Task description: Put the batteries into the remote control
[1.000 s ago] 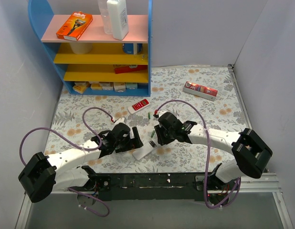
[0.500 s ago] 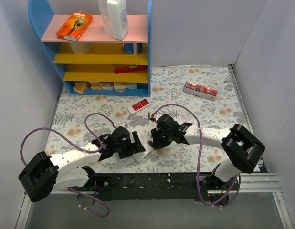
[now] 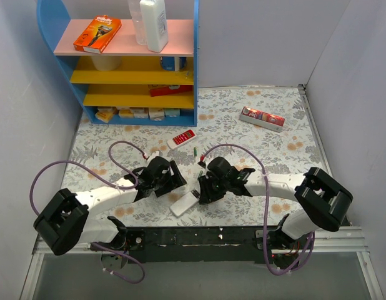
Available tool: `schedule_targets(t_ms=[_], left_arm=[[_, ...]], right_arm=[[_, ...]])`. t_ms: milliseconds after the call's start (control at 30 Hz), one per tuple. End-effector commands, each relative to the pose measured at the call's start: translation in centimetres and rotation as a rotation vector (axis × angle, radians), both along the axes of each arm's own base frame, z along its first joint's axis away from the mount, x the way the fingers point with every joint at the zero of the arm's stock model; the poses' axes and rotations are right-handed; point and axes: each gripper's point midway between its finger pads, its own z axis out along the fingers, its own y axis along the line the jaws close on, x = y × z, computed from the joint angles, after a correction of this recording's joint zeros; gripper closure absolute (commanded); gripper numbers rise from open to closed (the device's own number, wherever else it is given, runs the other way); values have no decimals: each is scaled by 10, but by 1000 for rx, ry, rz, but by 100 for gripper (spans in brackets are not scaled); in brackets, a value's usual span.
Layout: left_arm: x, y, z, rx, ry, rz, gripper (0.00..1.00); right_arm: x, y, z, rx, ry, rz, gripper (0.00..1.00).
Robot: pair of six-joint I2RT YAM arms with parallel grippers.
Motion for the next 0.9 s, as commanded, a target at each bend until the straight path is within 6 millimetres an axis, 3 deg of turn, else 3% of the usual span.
schedule_targets(t_ms=[0, 100, 200, 233, 333, 400, 500, 767, 867], left_arm=[[32, 24, -8, 128, -46, 59, 22], [40, 32, -14, 190, -45, 53, 17], [47, 29, 2, 201, -87, 17, 6], [47, 29, 8, 201, -97, 8, 3], [46, 30, 29, 180, -141, 3, 2], [46, 32, 47, 156, -179, 7, 2], [44, 45, 69, 183, -219, 34, 2], [35, 133, 186, 251, -575, 316, 2], [25, 169, 212, 247, -714, 445, 2]], right_arm=[[-2, -5, 12, -9, -19, -4, 58], [10, -15, 22, -62, -97, -10, 56], [28, -29, 35, -142, -225, 11, 48], [40, -39, 39, -195, -287, -10, 39], [61, -55, 50, -263, -350, -3, 31], [64, -50, 58, -240, -375, 61, 31], [54, -25, 63, -131, -423, 274, 31], [32, 21, 54, -118, -584, 718, 30], [22, 33, 47, -113, -628, 864, 30]])
